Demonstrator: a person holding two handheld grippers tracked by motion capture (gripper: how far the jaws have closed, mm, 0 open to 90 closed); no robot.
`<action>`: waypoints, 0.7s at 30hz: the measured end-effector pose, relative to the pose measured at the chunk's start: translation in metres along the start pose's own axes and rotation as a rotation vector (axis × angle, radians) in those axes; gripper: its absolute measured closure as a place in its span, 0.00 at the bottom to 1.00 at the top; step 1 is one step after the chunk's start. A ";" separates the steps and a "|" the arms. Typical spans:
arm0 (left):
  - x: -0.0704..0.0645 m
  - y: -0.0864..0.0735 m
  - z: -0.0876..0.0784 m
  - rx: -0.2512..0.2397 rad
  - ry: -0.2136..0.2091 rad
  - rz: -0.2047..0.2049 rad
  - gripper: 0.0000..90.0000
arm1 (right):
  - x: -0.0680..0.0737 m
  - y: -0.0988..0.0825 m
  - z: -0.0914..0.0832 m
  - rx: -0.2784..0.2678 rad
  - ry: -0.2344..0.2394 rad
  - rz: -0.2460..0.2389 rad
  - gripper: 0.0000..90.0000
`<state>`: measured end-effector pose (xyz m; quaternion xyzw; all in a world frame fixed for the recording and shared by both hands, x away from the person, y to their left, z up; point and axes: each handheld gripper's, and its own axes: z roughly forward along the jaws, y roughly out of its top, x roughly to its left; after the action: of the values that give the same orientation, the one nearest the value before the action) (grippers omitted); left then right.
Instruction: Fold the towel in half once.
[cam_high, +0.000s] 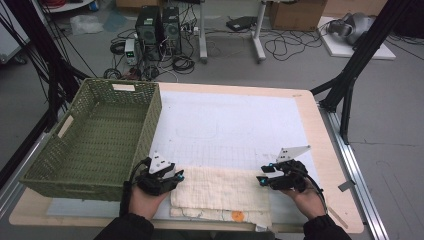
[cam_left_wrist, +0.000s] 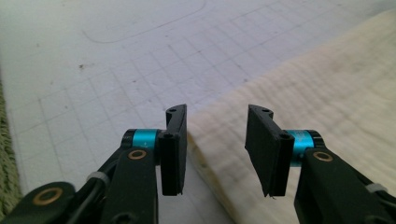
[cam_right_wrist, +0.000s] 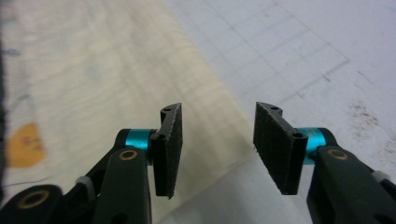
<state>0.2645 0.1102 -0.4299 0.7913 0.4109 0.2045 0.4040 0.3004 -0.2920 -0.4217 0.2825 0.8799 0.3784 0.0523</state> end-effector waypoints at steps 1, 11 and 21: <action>0.000 0.000 0.003 0.009 -0.008 -0.001 0.60 | -0.004 0.000 0.004 0.017 -0.010 0.004 0.57; -0.007 0.001 0.021 0.073 -0.021 -0.014 0.94 | -0.010 -0.004 0.012 0.062 0.041 0.022 0.90; 0.002 0.041 0.044 -0.053 0.058 -0.102 0.96 | -0.037 0.035 -0.011 0.043 -0.117 -0.002 0.95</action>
<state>0.3147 0.0776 -0.4229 0.7521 0.4569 0.2170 0.4225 0.3437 -0.2993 -0.3946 0.3043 0.8836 0.3422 0.0979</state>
